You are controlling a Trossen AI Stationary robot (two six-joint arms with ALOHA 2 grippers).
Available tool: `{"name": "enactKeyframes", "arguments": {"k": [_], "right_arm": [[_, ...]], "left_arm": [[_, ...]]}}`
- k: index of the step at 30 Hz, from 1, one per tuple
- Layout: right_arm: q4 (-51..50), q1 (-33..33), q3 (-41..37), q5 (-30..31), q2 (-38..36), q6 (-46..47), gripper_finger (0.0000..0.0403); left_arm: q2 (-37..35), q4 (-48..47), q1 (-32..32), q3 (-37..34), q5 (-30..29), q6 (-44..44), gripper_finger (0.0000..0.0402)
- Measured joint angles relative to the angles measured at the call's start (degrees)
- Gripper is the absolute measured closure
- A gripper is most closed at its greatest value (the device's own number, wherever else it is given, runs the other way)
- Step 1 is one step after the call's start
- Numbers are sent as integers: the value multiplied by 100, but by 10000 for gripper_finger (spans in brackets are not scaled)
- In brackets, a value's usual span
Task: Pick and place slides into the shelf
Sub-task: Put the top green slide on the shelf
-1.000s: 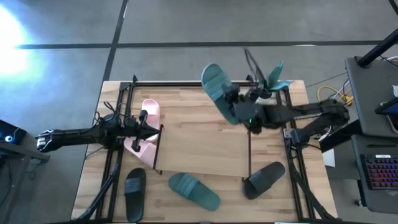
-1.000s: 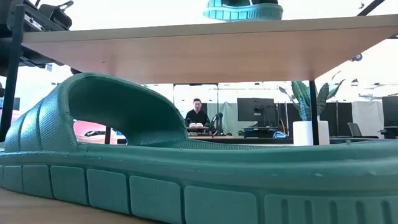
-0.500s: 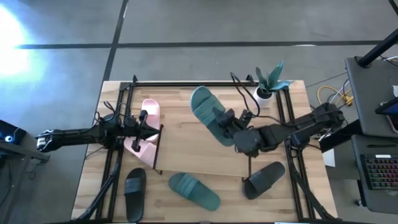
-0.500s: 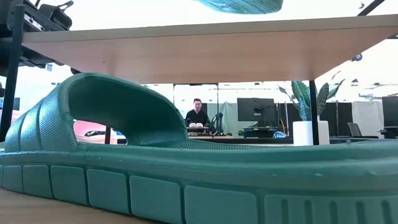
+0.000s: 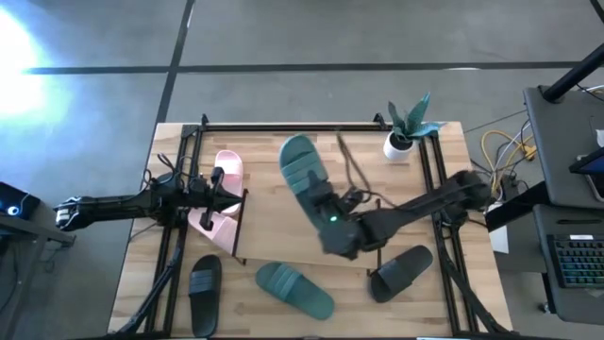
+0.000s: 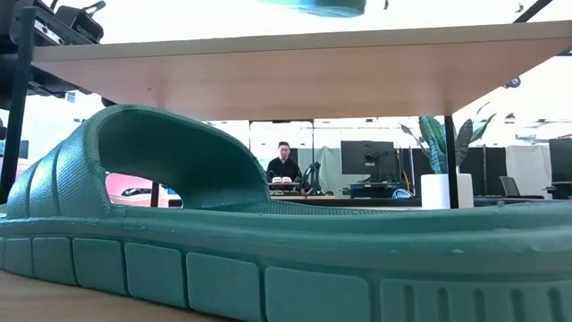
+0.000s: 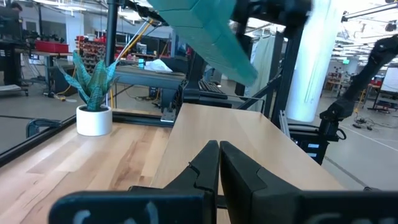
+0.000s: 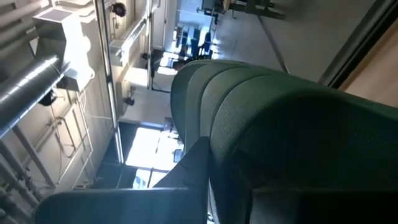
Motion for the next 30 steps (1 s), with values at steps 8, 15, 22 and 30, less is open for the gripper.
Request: {"name": "enactKeyframes", "arguments": {"k": [8,15,22,30], "right_arm": [[-92,-147,1893,295,1402,-549,380],[-128,-244,2506,-170,1881,-516,380],[-552,100,2081,92,1867,546,380],[-536,245,1621,193,1891,1403,380]], "left_arm": [[1,2,1,0,0,2,402],[4,2,1,0,-1,1,402],[3,4,0,0,0,2,402],[-2,4,0,0,0,2,402]]}}
